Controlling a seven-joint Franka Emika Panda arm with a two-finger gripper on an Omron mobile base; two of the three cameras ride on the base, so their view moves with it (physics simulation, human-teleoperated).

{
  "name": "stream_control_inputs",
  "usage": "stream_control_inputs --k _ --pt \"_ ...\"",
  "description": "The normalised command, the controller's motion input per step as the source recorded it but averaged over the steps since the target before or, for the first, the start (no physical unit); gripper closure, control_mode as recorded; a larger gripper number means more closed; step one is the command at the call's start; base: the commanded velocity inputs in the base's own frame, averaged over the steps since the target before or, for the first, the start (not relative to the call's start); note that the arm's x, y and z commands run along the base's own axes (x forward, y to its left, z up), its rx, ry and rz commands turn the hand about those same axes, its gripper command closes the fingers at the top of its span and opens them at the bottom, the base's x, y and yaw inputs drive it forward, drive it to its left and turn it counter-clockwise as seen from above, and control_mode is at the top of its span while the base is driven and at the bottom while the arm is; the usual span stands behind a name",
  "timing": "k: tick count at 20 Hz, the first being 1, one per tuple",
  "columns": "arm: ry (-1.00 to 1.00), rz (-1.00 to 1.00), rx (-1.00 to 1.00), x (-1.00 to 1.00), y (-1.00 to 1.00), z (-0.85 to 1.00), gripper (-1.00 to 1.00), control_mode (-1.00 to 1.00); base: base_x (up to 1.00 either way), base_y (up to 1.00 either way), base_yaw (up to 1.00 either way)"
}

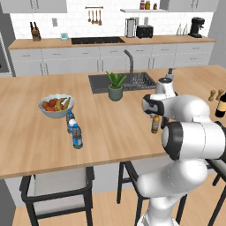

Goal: Move the plastic bottles in the middle to the plastics group, and the glass bottles in the middle to the glass group.

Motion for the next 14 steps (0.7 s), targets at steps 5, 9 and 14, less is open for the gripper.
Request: stream_control_inputs --k 5,9,14 --pt "0.00 0.01 0.00 0.34 0.00 -0.20 -1.00 -1.00 0.00 0.00 0.00" --pt "0.00 0.00 0.00 0.22 0.00 -0.03 -1.00 -1.00 0.00 0.00 0.00" --pt "0.00 0.00 0.00 0.26 -0.02 -0.04 -1.00 -1.00 0.00 0.00 0.00"
